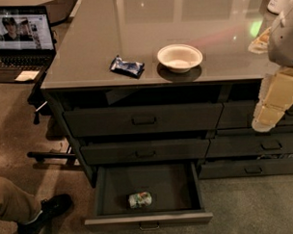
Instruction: Pick 7up can from bottom drawer and place on counter
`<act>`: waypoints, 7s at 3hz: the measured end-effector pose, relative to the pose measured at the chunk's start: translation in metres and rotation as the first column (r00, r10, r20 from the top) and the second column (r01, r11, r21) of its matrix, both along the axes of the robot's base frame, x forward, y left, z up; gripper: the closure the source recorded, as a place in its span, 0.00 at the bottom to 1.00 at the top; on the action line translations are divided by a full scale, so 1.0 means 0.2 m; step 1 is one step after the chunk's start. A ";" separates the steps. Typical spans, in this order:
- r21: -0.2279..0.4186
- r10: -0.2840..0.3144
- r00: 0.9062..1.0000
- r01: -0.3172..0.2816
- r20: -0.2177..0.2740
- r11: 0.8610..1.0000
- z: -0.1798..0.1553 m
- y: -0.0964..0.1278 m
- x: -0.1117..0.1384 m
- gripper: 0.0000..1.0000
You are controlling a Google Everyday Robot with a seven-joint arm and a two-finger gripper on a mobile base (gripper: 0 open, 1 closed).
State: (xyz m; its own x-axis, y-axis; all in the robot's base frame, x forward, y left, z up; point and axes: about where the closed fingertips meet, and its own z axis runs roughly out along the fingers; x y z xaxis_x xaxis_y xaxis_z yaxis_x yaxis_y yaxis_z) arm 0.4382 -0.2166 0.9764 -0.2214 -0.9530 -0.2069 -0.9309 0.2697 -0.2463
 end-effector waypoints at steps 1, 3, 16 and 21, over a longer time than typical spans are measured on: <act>0.000 0.000 1.000 0.000 0.000 1.000 0.00 0.00 0.00 0.00; 0.151 -0.002 0.999 -0.003 0.035 0.989 -0.36 -0.05 0.04 0.00; 0.683 0.006 1.000 -0.003 -0.002 0.730 -3.27 0.96 0.53 0.00; 0.613 0.096 0.984 -0.169 0.150 0.772 -3.93 1.13 0.97 0.00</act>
Offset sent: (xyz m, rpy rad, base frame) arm 0.0177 -0.0122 -0.0555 0.1402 -0.0821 -0.0113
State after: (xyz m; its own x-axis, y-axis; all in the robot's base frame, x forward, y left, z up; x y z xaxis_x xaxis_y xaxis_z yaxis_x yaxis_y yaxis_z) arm 0.6331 0.0095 0.1903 -0.0452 -0.6272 -0.7775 -0.9476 0.2733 -0.1654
